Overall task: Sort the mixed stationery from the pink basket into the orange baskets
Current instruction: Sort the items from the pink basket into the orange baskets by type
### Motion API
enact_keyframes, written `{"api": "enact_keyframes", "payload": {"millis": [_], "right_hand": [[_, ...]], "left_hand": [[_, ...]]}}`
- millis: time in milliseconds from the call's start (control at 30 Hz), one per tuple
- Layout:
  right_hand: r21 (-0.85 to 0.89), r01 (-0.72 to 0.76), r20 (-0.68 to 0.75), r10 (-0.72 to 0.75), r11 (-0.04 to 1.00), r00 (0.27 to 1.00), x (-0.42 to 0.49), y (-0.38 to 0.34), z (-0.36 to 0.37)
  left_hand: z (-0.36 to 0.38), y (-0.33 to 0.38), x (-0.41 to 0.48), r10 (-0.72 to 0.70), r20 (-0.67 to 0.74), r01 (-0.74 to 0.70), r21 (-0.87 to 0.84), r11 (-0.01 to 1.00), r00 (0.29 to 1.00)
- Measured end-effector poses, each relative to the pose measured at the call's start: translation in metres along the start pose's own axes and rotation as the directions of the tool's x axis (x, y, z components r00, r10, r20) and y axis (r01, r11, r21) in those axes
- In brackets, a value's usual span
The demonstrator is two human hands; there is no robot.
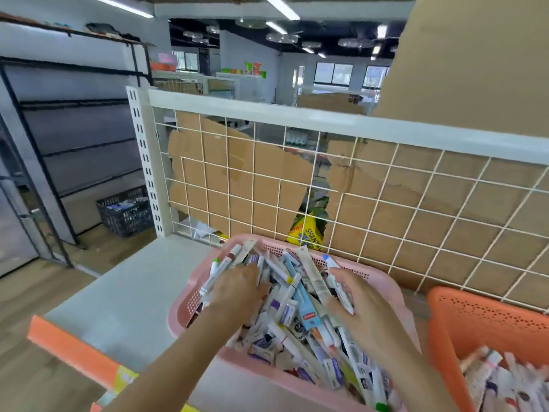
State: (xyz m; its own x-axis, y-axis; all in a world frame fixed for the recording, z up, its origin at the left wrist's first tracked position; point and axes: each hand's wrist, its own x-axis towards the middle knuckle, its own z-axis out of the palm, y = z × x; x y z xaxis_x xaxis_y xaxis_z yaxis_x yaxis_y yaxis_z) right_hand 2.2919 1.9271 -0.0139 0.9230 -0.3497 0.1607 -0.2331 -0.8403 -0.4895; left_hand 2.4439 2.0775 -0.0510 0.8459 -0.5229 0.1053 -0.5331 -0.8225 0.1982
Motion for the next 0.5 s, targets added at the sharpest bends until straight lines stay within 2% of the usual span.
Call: {"api": "enact_keyframes", "payload": {"millis": [67,100,267,400,500], "right_hand": [[0.022,-0.022,0.018,0.022,1.0,1.0,0.005,-0.009,0.011],[0.022,-0.032,0.025,0.031,0.999,0.999,0.007,-0.012,0.018],[0.024,-0.11,0.081,0.107,0.994,0.991,0.027,-0.024,0.044],[0.009,-0.203,0.105,0.201,0.979,0.974,0.045,-0.035,0.057],[-0.065,-0.248,0.093,0.253,0.967,0.963,0.056,-0.043,0.069]], "left_hand": [[0.004,0.001,0.005,0.056,0.009,-0.057,0.165,0.985,0.998],[0.006,0.003,0.006,0.068,0.006,-0.068,0.193,0.979,0.998],[0.015,0.006,0.007,0.17,0.008,-0.168,0.203,0.965,0.985],[0.019,-0.003,0.01,0.163,-0.037,-0.164,-0.001,0.987,0.986],[0.018,-0.011,0.01,0.079,-0.145,-0.124,-0.336,0.934,0.986]]}}
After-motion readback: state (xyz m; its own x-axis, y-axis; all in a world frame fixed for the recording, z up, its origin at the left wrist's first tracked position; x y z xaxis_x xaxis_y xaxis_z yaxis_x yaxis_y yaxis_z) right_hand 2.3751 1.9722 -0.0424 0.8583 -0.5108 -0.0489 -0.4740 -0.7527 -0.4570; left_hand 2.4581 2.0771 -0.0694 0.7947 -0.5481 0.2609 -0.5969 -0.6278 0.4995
